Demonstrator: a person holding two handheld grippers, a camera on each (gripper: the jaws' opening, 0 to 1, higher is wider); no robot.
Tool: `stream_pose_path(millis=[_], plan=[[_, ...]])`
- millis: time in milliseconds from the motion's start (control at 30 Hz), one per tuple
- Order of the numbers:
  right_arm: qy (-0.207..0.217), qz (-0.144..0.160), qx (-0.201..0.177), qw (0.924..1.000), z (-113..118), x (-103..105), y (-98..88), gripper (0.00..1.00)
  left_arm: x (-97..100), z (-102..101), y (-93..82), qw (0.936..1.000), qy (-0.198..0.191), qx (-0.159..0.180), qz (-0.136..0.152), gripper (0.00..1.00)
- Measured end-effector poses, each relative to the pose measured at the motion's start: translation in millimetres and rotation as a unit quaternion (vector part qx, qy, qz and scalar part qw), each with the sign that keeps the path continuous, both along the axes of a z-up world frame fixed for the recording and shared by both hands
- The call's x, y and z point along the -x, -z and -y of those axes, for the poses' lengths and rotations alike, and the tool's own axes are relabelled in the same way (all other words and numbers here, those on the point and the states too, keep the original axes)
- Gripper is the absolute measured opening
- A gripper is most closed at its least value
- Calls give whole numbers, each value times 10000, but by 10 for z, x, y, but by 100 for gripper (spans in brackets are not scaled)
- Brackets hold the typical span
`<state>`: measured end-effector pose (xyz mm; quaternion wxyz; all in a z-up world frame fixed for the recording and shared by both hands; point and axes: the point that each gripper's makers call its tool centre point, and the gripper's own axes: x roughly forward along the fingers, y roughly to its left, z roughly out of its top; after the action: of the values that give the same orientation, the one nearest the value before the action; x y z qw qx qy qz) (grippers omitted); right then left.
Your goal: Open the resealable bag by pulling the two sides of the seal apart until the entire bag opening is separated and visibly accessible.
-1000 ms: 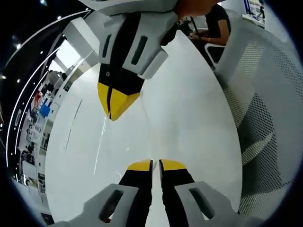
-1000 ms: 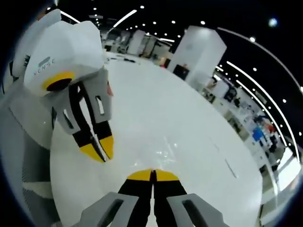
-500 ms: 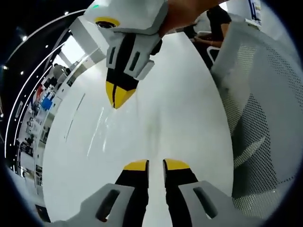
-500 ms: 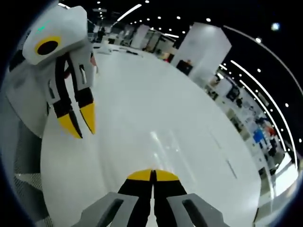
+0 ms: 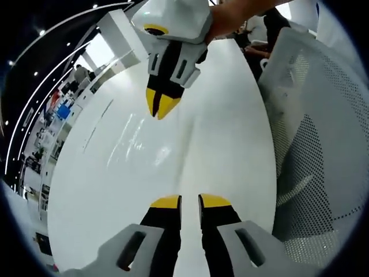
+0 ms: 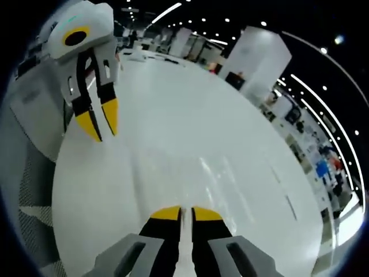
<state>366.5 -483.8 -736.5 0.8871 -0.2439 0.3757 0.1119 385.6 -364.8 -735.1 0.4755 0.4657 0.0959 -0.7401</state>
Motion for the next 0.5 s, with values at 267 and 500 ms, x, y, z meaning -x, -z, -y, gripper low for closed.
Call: stream_pose_path(millis=[267,500], plan=[[39,-129,-483,9987,-115,108,61,8,2,-39,-4,9997,-175,45,-176,12],[230,-30,-908,9956,-149,153,-3,20,-15,-35,-5,9980,-458,144,-414,16]])
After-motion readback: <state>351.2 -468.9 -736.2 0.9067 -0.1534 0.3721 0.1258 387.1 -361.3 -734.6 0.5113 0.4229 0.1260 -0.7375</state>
